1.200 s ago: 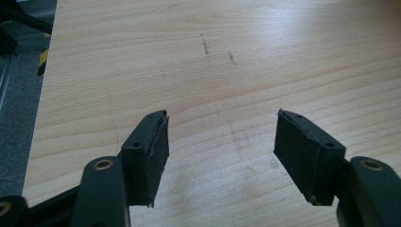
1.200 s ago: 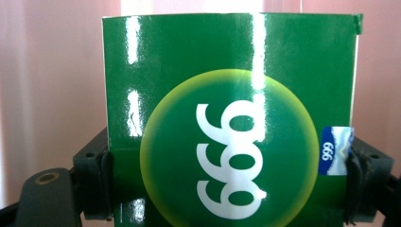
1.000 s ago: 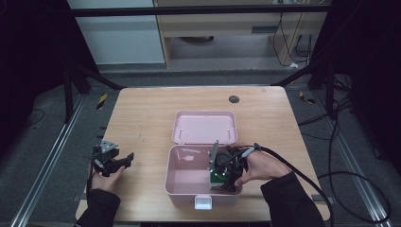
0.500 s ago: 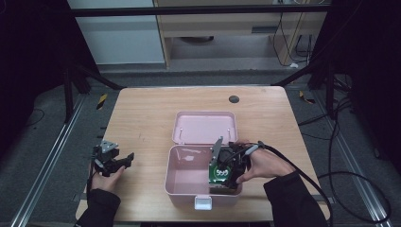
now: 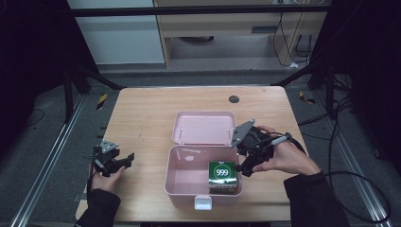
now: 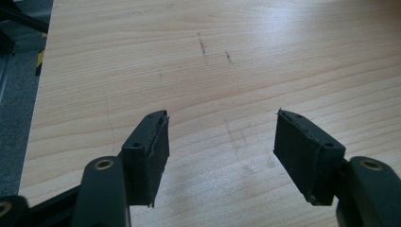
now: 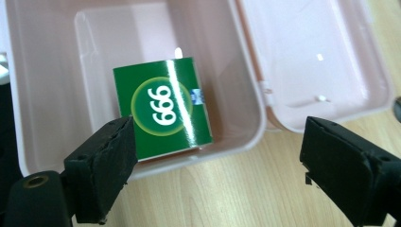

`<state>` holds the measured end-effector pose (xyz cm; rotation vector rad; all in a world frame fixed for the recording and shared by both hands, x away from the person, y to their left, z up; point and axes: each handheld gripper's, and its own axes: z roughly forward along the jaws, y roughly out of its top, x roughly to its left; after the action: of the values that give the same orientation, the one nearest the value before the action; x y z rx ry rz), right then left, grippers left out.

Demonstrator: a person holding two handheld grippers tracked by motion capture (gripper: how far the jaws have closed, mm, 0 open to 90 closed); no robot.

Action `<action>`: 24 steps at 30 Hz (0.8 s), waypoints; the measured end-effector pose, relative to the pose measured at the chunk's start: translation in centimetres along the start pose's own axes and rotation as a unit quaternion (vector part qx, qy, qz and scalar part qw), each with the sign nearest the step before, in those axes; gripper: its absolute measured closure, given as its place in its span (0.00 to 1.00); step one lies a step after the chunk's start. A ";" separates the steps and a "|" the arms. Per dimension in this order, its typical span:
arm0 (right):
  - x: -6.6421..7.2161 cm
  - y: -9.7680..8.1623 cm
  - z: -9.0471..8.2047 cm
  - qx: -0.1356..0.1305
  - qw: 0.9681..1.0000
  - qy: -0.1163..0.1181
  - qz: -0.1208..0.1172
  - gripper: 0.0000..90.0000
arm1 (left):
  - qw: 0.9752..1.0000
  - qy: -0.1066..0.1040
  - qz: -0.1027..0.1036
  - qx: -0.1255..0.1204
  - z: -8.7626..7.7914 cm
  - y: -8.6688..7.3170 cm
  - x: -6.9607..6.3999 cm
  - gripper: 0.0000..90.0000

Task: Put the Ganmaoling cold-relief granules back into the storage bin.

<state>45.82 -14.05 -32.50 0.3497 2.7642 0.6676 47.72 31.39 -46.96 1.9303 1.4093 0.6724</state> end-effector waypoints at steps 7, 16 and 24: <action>-0.6 -2.7 -1.4 -0.041 0.997 -0.033 0.047 0.13 | 1.000 0.000 0.000 0.001 0.0 0.0 0.0 0.40; -1.1 -7.3 -0.4 -0.097 0.982 -0.093 0.133 0.09 | 1.000 -0.001 0.001 0.002 0.1 0.0 -0.1 0.40; -1.5 -10.8 2.0 -0.144 0.950 -0.153 0.229 0.08 | 1.000 -0.003 0.001 0.003 0.1 -0.1 -0.1 0.41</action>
<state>46.06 -23.04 -39.04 0.9563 2.2587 1.0107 47.75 31.30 -47.08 1.9368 1.4074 0.6645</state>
